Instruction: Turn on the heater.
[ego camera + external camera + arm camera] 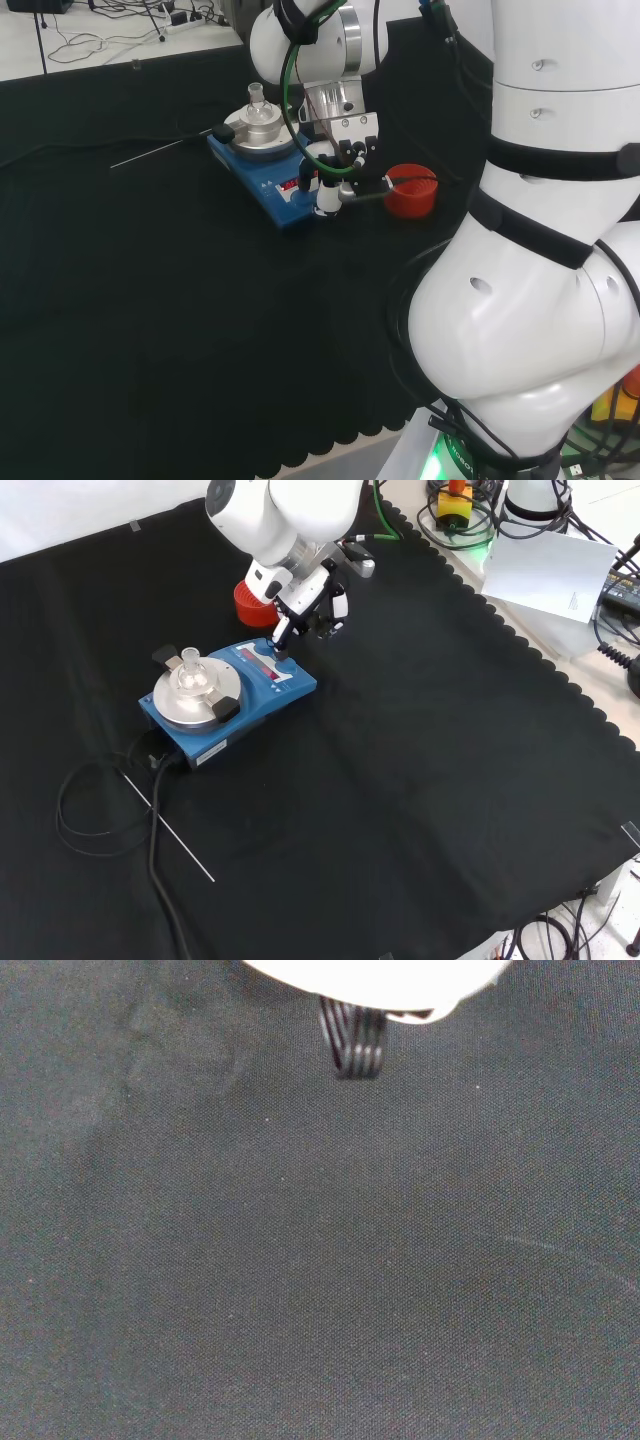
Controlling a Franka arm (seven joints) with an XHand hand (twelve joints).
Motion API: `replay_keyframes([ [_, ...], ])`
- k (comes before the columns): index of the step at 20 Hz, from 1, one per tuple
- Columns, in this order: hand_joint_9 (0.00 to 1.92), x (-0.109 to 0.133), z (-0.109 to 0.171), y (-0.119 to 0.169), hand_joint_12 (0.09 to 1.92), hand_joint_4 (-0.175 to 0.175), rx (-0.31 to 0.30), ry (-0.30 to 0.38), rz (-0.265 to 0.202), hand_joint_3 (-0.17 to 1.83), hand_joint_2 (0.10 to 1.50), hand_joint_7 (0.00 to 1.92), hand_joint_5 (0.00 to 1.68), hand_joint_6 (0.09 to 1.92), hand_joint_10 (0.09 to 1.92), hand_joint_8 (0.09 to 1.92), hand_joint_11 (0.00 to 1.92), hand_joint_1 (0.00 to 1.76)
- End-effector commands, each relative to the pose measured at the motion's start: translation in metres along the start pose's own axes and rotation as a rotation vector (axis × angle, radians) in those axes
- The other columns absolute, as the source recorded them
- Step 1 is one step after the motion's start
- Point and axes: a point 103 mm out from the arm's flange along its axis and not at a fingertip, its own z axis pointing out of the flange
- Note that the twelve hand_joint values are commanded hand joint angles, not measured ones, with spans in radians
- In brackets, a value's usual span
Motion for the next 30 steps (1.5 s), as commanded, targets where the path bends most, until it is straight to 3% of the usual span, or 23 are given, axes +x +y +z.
replay_keyframes([
  [1, 1.51, -0.001, 0.001, 0.002, 1.43, -0.063, 0.001, 0.000, -0.002, 1.08, 0.69, 1.36, 0.32, 0.67, 1.72, 1.79, 1.09, 1.43],
  [17, 1.51, -0.002, 0.006, 0.008, 1.43, -0.061, 0.013, 0.003, 0.003, 1.09, 0.68, 1.36, 0.31, 0.66, 1.71, 1.78, 1.09, 1.43],
  [19, 1.51, 0.000, 0.007, 0.007, 1.43, -0.061, 0.015, -0.012, 0.032, 1.09, 0.68, 1.36, 0.31, 0.66, 1.71, 1.78, 1.08, 1.43],
  [30, 1.51, -0.004, -0.012, -0.002, 1.43, -0.062, -0.040, 0.010, 0.000, 1.09, 0.68, 1.36, 0.32, 0.66, 1.71, 1.78, 1.08, 1.42],
])
